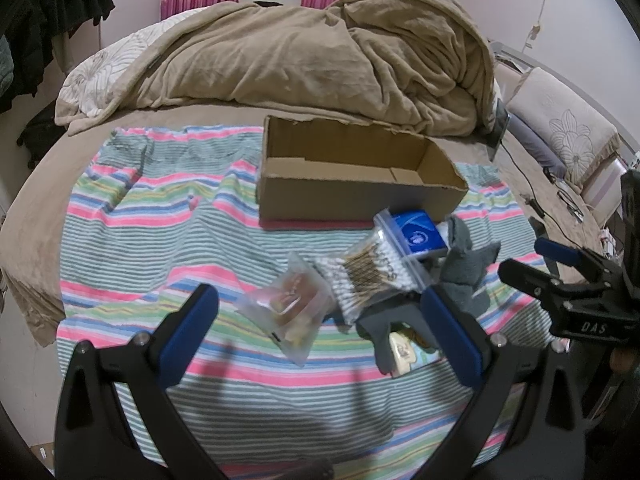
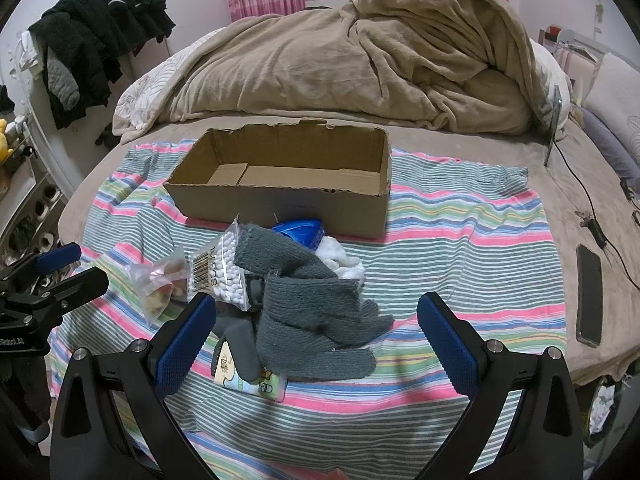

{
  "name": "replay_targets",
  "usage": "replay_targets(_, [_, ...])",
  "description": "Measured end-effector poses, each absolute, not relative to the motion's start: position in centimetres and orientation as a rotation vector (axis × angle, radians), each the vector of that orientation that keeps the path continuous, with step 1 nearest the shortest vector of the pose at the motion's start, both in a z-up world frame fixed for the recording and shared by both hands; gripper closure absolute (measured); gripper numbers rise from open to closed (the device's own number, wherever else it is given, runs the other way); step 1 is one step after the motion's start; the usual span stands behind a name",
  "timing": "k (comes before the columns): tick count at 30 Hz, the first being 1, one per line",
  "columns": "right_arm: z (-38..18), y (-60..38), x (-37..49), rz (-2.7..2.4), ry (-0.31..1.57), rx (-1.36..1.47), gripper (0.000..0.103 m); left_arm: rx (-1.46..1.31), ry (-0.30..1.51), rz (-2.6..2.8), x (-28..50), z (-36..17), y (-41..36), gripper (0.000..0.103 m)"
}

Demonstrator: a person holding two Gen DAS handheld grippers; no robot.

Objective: Organize objects

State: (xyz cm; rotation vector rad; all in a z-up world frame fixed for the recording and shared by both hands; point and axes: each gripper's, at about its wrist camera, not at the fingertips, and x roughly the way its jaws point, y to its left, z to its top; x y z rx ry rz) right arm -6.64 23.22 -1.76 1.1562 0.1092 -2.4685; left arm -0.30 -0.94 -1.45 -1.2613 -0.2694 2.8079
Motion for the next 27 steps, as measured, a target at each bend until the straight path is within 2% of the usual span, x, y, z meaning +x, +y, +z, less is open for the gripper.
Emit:
replay_targets(13, [-2.5,23.9,-7.6,-2.473,0.101,1.194,0.001,-1.358,-0.224,2.756,-1.7,-4.2,-0.4,0.001])
replay_targets(22, [-4.2,23.7,-8.9,-2.439,0.073,1.244,0.001,-1.447,-0.062,2.717,-4.0,-7.3,-0.7,0.002])
replay_targets(24, [-4.5,23.2,-9.1,-2.421,0.073,1.248,0.001,-1.471,-0.034,2.702,-4.5,-8.1,-0.7,0.004])
replay_targets(26, [-5.0,22.6,-9.3,-2.397,0.076,1.255,0.004,-1.498,-0.019,2.682,-5.0,-8.9,-0.7,0.014])
replay_targets(27, [-5.3,22.3,-9.5,-2.385,0.078,1.262,0.006,-1.505,-0.003,2.674,-5.3,-9.3,-0.6,0.014])
